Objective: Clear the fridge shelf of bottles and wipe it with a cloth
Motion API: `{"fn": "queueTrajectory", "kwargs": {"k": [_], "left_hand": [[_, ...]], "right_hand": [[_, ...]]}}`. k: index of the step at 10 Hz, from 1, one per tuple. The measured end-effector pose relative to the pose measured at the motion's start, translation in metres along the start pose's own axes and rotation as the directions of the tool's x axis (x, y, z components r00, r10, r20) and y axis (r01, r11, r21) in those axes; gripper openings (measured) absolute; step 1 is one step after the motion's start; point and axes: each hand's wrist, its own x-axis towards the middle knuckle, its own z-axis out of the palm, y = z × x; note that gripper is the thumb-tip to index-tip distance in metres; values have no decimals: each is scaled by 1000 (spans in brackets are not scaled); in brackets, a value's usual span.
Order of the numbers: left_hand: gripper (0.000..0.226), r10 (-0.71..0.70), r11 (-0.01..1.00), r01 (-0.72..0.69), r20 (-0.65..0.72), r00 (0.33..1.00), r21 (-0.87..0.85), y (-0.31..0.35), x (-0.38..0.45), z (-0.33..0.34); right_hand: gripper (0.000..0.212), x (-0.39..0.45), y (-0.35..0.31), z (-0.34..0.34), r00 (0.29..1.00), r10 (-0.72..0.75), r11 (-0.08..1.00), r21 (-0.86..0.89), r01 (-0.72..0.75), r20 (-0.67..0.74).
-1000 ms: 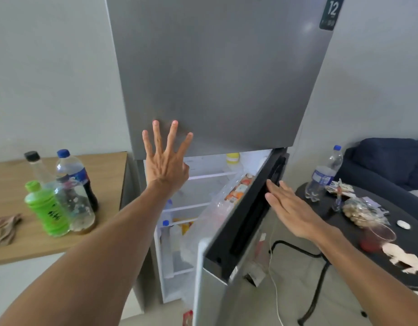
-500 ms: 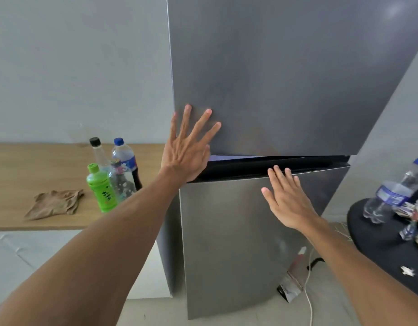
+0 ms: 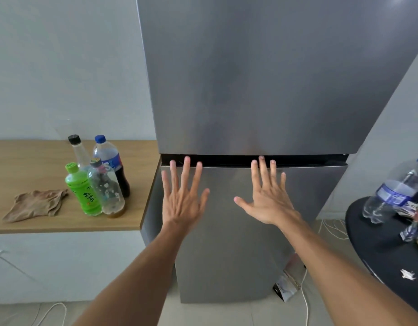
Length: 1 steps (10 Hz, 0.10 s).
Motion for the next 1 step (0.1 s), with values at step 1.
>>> {"fn": "queueTrajectory", "kwargs": {"k": [1], "left_hand": [[85, -59, 998, 61, 76, 995, -22, 13, -4, 12]], "right_hand": [[115, 0, 7, -30, 990, -38, 986, 168, 15, 133]]}}
